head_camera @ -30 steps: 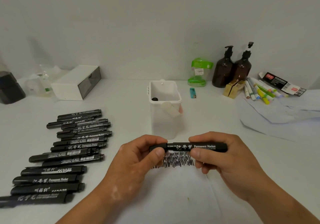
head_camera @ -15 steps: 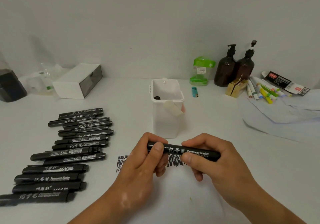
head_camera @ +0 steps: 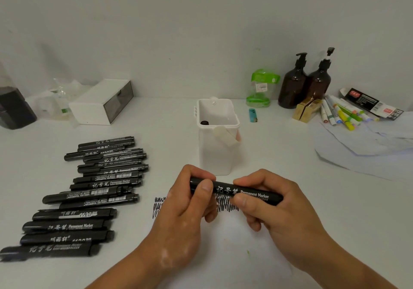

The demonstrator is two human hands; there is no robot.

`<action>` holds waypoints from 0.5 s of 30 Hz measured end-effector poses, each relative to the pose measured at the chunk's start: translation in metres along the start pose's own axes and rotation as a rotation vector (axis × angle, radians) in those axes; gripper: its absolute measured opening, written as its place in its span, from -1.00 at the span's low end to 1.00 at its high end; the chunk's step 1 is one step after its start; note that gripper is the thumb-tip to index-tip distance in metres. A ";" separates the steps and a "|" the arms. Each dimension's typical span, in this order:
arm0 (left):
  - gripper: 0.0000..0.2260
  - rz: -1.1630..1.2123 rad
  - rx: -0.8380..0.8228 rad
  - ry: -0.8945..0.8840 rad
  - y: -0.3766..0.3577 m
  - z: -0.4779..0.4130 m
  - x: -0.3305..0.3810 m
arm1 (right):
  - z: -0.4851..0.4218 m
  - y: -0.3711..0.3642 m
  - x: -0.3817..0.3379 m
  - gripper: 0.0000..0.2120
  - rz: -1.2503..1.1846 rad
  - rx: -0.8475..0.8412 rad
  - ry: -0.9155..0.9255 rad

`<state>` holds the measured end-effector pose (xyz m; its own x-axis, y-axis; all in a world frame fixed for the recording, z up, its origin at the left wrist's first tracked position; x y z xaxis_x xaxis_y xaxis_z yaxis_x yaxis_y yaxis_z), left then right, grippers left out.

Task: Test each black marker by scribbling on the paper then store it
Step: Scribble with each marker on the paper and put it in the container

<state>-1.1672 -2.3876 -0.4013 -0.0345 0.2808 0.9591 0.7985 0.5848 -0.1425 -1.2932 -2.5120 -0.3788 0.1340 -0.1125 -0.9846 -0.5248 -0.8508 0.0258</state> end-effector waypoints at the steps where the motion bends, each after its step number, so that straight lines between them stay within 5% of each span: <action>1: -0.73 0.034 -0.003 -0.003 0.000 -0.001 0.002 | -0.001 -0.001 0.000 -0.76 -0.021 -0.006 0.001; 6: -0.59 0.301 -0.098 0.011 -0.002 -0.005 0.005 | -0.006 -0.004 -0.002 -0.53 -0.204 -0.021 -0.043; 9: -0.60 0.212 -0.087 0.001 0.000 -0.004 0.005 | -0.005 -0.010 0.000 -0.52 -0.332 -0.092 -0.081; 15: -0.74 0.012 -0.055 -0.086 0.003 -0.004 0.016 | -0.001 0.000 -0.012 -0.82 0.166 0.074 0.100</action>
<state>-1.1627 -2.3841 -0.3855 -0.0746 0.3531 0.9326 0.8308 0.5393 -0.1378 -1.2940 -2.5107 -0.3669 0.1215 -0.3015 -0.9457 -0.6063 -0.7769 0.1698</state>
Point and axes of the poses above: each hand's wrist, its own z-axis away from the middle knuckle, its own y-axis out of the back of the hand, x = y × z, the point moved 3 cm from there along -z, towards the middle knuckle, and after that the axes turned 2 degrees about y, right-handed, at the moved point
